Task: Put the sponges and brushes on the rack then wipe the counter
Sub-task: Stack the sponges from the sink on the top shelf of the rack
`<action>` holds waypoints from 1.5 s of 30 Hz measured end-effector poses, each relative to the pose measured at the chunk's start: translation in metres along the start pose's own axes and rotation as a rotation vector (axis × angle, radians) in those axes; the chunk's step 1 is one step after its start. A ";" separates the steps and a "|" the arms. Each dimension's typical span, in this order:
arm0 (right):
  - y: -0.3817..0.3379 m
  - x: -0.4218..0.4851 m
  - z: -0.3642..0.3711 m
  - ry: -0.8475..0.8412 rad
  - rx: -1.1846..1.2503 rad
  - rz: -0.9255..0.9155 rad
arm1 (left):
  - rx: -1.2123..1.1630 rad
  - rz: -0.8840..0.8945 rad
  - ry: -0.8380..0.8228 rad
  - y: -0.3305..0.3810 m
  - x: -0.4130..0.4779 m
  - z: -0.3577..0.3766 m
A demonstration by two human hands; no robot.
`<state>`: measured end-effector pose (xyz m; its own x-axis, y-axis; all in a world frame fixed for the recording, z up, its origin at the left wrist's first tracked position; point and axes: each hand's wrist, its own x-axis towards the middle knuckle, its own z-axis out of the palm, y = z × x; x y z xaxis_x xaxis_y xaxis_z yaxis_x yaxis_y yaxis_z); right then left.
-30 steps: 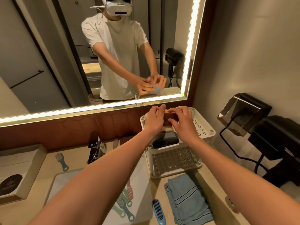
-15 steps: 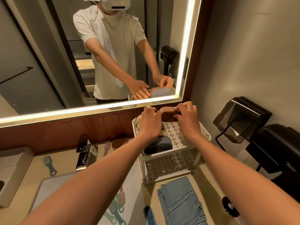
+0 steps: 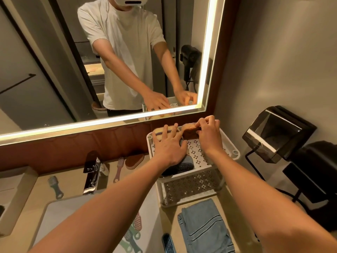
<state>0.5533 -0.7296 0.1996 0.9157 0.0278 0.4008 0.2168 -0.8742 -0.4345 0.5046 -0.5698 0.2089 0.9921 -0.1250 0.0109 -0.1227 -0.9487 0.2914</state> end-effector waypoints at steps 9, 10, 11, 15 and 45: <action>-0.001 0.010 0.015 -0.013 0.028 0.027 | 0.032 -0.019 -0.051 -0.001 0.001 -0.002; -0.001 0.011 0.015 -0.018 0.025 0.025 | 0.032 -0.016 -0.053 -0.001 0.000 -0.002; -0.001 0.012 0.016 -0.023 0.023 0.025 | 0.030 -0.016 -0.056 -0.001 -0.001 -0.002; -0.001 0.016 0.017 -0.017 0.005 0.024 | 0.035 -0.014 -0.053 0.000 -0.003 -0.002; -0.134 -0.042 0.008 -0.112 0.017 -0.200 | 0.016 0.152 0.336 -0.103 -0.072 -0.050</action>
<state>0.4882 -0.6098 0.2344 0.8854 0.2543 0.3891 0.4027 -0.8377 -0.3690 0.4471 -0.4481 0.2258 0.9154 -0.1650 0.3671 -0.2671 -0.9314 0.2473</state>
